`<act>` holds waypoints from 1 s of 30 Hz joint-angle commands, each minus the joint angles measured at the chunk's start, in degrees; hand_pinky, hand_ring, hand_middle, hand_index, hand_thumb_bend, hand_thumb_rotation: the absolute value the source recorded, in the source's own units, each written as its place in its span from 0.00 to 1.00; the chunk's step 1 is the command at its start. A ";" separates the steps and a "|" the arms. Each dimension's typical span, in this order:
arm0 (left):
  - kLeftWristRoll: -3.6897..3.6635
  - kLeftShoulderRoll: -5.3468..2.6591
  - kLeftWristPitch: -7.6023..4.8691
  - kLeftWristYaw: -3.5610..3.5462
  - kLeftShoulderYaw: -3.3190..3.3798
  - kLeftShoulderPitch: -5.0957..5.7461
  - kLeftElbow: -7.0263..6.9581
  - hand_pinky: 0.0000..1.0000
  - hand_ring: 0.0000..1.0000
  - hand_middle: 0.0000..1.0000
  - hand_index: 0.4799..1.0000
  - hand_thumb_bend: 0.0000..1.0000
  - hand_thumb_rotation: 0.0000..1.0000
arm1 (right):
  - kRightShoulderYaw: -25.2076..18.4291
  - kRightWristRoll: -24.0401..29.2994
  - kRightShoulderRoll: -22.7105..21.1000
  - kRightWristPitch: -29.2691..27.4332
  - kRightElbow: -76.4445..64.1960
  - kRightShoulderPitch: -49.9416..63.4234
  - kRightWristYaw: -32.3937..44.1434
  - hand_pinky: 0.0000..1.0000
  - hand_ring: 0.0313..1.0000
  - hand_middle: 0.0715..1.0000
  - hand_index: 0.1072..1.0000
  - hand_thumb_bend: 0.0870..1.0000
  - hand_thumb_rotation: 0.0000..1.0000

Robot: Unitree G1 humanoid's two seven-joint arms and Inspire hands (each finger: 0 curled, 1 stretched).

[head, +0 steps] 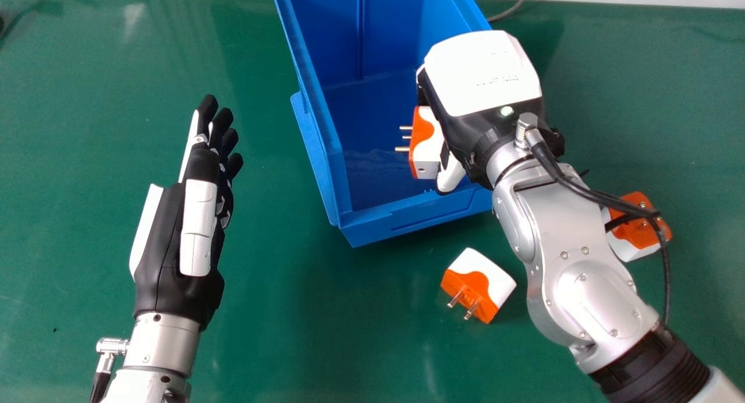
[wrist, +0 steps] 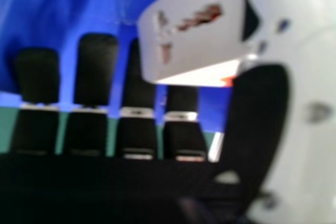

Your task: Pick all objects and put in blue box

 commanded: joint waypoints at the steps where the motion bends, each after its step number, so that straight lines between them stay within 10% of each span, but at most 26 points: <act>1: -0.21 -0.09 -1.37 -0.12 -0.03 -0.44 -0.32 1.00 1.00 1.00 1.00 0.86 1.00 | -0.08 -1.04 -0.28 0.52 -1.06 0.48 0.06 0.50 0.58 0.64 0.65 0.64 0.10; 13: -0.34 -0.22 -1.64 -0.13 0.01 -0.37 0.01 1.00 1.00 1.00 1.00 0.85 1.00 | 0.05 -2.63 -0.69 0.47 -1.94 0.52 1.52 0.75 0.83 0.85 0.85 0.83 0.21; 16: 0.57 -0.02 -2.25 0.22 -0.06 -0.55 0.31 1.00 1.00 1.00 1.00 0.85 1.00 | -0.04 -2.75 -0.73 0.42 -2.34 0.64 1.26 0.75 0.83 0.85 0.85 0.83 0.21; 30: 0.17 0.42 -2.09 -0.23 0.10 -0.69 0.57 1.00 1.00 1.00 1.00 0.85 1.00 | -2.27 -5.26 0.95 2.84 -13.66 5.71 3.12 0.85 0.93 0.94 0.93 0.91 0.27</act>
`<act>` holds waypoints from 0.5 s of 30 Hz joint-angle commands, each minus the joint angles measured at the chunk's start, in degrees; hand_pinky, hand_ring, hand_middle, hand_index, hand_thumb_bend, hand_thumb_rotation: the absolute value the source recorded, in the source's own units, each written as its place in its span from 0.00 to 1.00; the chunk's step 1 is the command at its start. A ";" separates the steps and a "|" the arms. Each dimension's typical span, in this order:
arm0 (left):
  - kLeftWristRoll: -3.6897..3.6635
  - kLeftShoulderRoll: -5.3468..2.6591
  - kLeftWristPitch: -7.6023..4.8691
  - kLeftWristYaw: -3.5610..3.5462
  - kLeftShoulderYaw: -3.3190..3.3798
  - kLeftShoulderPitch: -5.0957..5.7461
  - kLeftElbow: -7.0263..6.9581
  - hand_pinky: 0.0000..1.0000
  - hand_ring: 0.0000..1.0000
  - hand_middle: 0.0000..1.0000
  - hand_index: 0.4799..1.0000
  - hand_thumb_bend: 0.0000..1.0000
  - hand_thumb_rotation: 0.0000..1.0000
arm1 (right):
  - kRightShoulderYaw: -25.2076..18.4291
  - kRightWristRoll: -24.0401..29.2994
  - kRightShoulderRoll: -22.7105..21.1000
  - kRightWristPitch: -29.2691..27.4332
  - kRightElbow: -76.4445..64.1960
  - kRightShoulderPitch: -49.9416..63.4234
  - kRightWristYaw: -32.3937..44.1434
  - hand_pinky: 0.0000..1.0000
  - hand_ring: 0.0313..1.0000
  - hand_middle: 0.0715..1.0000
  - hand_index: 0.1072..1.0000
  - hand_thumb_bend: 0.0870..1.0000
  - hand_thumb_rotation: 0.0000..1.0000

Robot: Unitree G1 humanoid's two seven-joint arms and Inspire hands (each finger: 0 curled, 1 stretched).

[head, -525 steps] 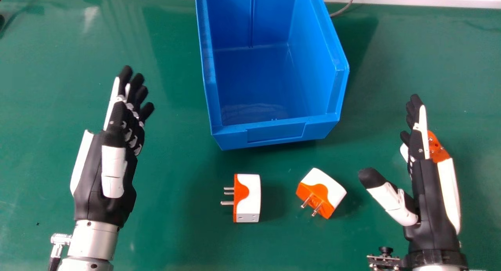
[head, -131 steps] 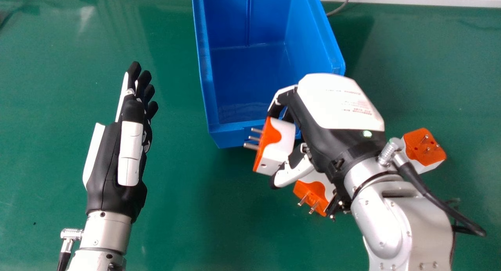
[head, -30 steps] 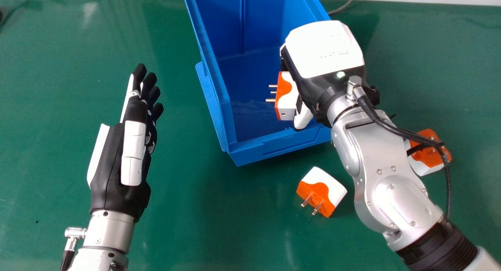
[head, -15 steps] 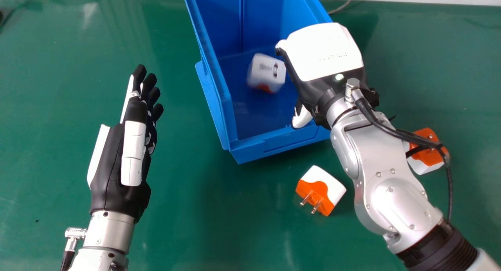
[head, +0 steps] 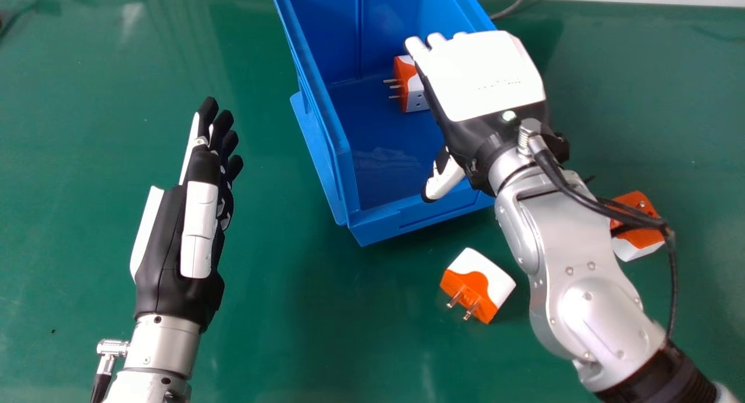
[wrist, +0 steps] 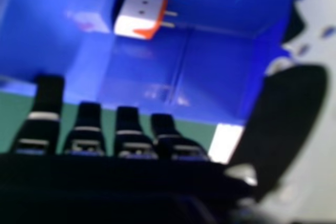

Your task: Pick all objects and put in blue box

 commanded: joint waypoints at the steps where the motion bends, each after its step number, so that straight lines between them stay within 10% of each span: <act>1: 0.07 0.35 -0.93 -0.05 0.10 -0.48 -0.55 1.00 1.00 1.00 1.00 0.85 1.00 | -1.97 -0.54 0.85 0.74 -4.25 1.56 -1.39 0.87 0.94 0.95 0.95 0.92 0.27; 15: -0.81 0.45 -1.64 -0.85 0.58 -0.89 0.18 1.00 1.00 1.00 1.00 0.84 1.00 | -6.02 3.52 4.37 -1.82 -10.85 12.66 -14.40 0.90 0.98 0.98 0.98 0.91 0.27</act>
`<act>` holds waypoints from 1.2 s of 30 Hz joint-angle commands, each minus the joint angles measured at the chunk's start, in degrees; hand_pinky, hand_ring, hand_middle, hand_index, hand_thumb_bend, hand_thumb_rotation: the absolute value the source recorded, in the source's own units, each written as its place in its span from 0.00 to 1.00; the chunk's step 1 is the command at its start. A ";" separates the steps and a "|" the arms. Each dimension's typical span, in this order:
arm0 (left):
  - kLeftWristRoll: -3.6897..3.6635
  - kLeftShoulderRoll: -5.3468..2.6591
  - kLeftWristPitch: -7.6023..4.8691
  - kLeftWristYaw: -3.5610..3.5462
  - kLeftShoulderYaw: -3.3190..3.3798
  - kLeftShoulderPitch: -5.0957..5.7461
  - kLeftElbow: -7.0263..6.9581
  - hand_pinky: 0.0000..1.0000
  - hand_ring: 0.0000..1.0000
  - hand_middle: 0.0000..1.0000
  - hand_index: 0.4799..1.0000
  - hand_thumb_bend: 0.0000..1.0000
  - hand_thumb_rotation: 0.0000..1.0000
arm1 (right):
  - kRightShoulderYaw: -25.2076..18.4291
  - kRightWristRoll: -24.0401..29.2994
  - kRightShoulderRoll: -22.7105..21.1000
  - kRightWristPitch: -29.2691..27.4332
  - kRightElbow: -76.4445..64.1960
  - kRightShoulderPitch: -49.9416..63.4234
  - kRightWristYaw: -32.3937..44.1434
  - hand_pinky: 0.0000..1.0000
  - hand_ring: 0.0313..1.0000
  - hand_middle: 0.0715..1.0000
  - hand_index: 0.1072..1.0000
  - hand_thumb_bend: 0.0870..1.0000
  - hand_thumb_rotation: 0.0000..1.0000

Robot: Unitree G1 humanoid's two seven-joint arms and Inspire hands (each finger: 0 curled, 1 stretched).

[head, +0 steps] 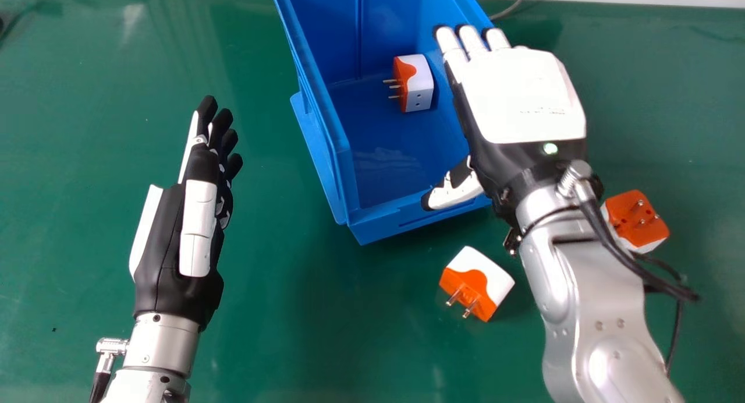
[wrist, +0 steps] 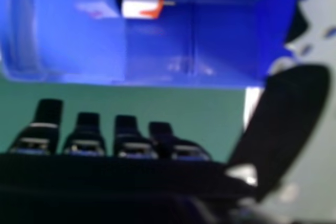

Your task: Pick all objects and put in blue box

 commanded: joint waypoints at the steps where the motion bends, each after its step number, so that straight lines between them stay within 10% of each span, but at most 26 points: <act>1: -0.12 0.46 -1.70 -0.33 0.32 -0.63 -0.07 1.00 1.00 1.00 1.00 0.84 1.00 | -1.29 0.32 0.82 -1.01 -3.82 1.48 -4.53 0.90 0.98 0.98 0.98 0.91 0.27; 19: 0.08 0.89 -0.70 -0.30 0.54 0.20 -1.42 1.00 1.00 1.00 1.00 0.87 1.00 | 0.02 -2.77 6.01 -2.26 -14.17 10.01 -3.87 0.83 0.98 1.00 0.99 0.87 0.30; 36: -0.05 0.74 -0.28 -0.05 0.38 0.55 -2.68 1.00 1.00 1.00 1.00 0.89 1.00 | 0.70 -28.50 18.35 -7.80 -32.38 11.84 51.37 0.82 0.94 0.97 0.96 0.89 0.30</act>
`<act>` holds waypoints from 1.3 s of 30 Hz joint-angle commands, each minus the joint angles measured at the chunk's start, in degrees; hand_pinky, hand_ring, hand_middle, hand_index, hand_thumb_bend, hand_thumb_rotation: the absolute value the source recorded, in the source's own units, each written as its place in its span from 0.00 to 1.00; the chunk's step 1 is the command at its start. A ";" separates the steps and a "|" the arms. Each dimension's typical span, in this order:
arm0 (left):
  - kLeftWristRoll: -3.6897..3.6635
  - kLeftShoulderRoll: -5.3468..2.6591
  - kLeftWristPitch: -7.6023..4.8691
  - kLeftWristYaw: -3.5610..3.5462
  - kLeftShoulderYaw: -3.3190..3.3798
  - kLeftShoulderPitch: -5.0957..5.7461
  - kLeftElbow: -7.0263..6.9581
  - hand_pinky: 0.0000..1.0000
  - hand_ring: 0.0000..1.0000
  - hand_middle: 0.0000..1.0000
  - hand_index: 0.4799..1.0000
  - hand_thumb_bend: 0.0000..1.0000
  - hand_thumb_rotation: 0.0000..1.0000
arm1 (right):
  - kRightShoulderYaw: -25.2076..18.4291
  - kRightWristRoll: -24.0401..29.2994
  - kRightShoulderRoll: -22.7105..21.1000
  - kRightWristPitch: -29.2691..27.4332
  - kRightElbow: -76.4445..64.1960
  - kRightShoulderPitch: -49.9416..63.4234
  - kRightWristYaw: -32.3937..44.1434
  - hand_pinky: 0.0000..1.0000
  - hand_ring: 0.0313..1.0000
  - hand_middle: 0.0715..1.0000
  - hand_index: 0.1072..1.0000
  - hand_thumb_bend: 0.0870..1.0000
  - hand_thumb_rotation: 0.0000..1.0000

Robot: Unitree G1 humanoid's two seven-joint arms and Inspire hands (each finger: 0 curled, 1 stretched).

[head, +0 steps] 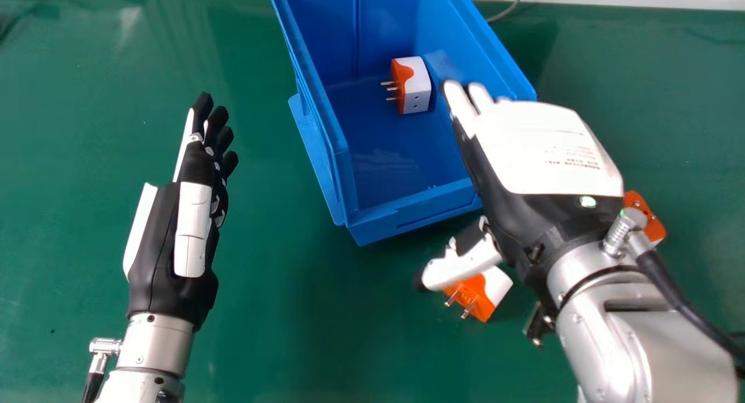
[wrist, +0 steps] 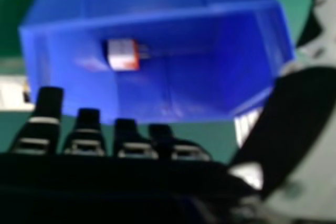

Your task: Pick all objects and put in blue box

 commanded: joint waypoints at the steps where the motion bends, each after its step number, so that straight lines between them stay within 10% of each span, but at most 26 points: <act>1: -0.55 0.29 -0.09 -0.24 0.02 0.06 -1.64 1.00 1.00 1.00 1.00 0.89 1.00 | 0.51 -3.30 6.30 -1.45 -3.49 -0.30 4.21 0.82 0.94 0.97 0.96 0.89 0.30; 10: 0.24 0.56 0.24 0.14 -0.08 0.13 -2.17 1.00 1.00 1.00 1.00 0.89 1.00 | 0.17 -7.87 9.62 -4.63 -6.60 -1.75 16.99 0.83 0.91 0.94 0.92 0.91 0.28; 14: -0.83 0.41 0.60 -0.40 -0.02 0.09 -2.30 1.00 1.00 1.00 1.00 0.89 1.00 | -0.57 -7.36 9.91 -4.61 -6.94 -2.04 19.54 0.82 0.91 0.93 0.92 0.91 0.28; 39: 0.15 0.10 1.68 0.47 -0.29 0.37 -3.59 1.00 1.00 1.00 1.00 0.89 1.00 | -4.05 -4.10 8.63 -3.43 -6.67 -0.52 22.15 0.74 0.85 0.89 0.90 0.88 0.29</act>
